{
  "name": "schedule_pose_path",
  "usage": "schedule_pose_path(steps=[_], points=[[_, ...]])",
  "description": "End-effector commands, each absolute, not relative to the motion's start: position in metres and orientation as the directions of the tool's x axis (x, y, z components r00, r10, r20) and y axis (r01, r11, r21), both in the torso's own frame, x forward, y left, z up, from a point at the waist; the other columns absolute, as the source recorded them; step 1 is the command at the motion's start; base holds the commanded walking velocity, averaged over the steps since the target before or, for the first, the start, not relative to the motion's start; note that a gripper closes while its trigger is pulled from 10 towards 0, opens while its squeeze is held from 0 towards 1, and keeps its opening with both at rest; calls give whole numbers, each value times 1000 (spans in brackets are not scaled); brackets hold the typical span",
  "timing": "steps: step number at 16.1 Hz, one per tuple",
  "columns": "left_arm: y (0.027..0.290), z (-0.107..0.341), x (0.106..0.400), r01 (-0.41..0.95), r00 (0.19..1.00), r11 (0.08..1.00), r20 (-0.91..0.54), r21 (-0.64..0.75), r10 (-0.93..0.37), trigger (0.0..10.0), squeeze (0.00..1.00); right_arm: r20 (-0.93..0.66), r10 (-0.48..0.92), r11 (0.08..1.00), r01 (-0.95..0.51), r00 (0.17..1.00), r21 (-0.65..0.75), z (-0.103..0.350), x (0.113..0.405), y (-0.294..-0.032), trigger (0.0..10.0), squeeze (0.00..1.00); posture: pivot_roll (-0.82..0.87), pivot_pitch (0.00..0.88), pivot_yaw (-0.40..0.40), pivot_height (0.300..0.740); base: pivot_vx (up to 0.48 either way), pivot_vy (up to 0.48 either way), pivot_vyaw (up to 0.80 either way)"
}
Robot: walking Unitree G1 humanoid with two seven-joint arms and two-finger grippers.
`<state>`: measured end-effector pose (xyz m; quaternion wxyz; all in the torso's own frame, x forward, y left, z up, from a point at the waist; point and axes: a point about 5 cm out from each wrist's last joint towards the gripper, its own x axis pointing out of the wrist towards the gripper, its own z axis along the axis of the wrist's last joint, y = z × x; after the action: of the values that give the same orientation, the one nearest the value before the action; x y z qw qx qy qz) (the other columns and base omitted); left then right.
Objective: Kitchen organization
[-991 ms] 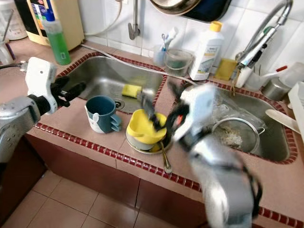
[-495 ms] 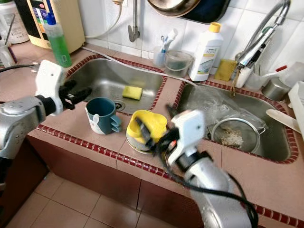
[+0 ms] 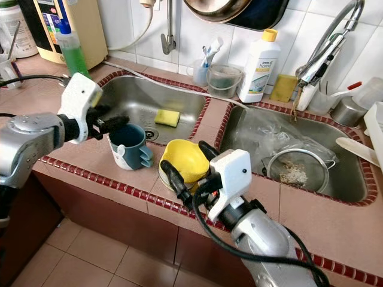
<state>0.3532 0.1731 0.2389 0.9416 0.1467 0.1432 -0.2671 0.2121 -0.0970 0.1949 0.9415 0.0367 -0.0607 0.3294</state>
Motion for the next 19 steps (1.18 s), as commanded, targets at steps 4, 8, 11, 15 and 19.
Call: schedule_pose_path(steps=[4,8,11,15,19], points=[[165,228,354,609,739,769,-489,194,-463,10000,0,171,607,782,-622,776,48,204,206,-95,10000,0,-107,36,-2,740,0,0,0],[162,220,355,627,716,756,-521,187,-465,10000,0,167,609,778,-625,775,67,204,202,-93,10000,0,-115,38,2,740,0,0,0],[163,215,357,625,704,761,-547,174,-453,10000,0,169,600,784,-617,782,71,204,203,-93,10000,0,-120,43,6,740,0,0,0],[163,221,362,615,725,762,-524,203,-447,10000,0,171,602,782,-619,780,74,205,202,-91,10000,0,-121,48,10,740,0,0,0],[158,235,362,638,726,743,-480,202,-492,10000,0,174,599,783,-617,782,77,205,203,-91,10000,0,-123,49,13,740,0,0,0]])
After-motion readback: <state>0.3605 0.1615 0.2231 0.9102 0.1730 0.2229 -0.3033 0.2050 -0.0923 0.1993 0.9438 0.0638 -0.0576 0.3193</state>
